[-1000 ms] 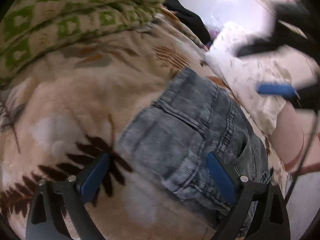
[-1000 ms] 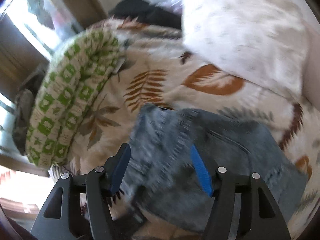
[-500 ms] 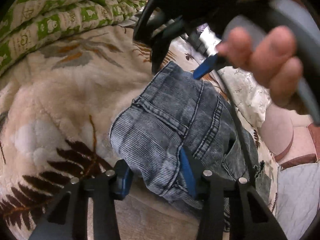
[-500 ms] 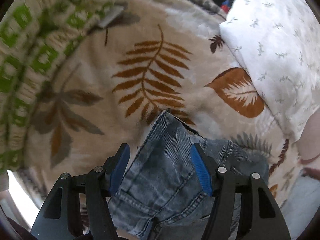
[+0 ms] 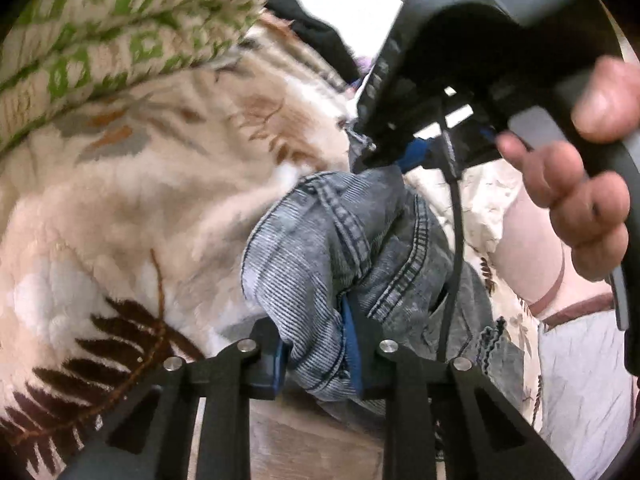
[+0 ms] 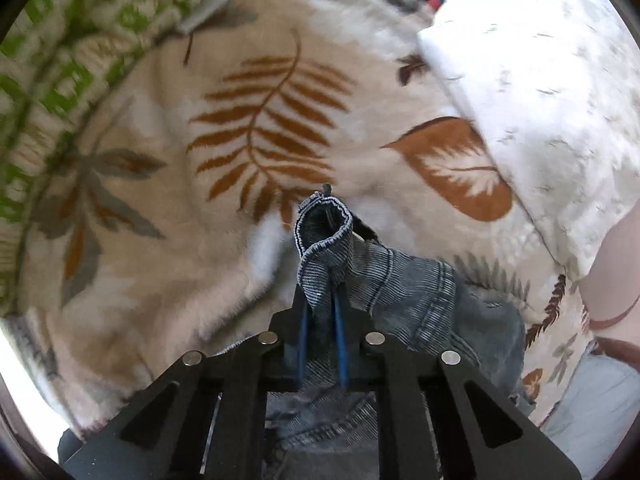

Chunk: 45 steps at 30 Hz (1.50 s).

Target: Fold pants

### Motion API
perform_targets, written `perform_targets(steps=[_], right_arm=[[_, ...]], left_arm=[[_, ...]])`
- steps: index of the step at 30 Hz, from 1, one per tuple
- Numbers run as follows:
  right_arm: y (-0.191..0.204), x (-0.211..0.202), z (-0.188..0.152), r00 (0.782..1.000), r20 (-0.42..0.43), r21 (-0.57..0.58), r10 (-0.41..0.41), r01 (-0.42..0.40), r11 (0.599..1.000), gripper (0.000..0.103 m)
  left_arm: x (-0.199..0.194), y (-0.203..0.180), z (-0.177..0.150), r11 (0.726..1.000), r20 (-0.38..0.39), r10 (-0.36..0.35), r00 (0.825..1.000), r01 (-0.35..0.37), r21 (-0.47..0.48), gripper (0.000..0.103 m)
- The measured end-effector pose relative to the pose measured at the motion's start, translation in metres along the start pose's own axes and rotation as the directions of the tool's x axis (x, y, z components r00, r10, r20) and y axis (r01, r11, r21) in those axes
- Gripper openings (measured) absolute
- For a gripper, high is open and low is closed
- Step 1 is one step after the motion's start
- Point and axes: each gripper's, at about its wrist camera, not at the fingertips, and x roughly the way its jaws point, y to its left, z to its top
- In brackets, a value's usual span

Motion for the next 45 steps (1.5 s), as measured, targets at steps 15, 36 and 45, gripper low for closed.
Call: perform_targets(steps=[15, 36, 45], right_arm=[[-0.12, -0.1, -0.1, 0.95, 0.308, 0.185, 0.058, -0.119, 0.976, 0.009], [-0.347, 0.019, -0.316, 0.868, 0.477, 0.568, 0.139, -0.426, 0.704, 0.009], [-0.369, 0.057, -0.36, 0.792, 0.593, 0.649, 0.143, -0.576, 0.497, 0.044]], left_arm=[[-0.062, -0.125, -0.039, 0.896, 0.195, -0.2, 0.96, 0.098, 0.433, 0.022], [0.033, -0.272, -0.199, 0.592, -0.163, -0.211, 0.964, 0.259, 0.763, 0.019], [-0.023, -0.264, -0.198, 0.426, -0.163, -0.269, 0.949, 0.269, 0.864, 0.031]])
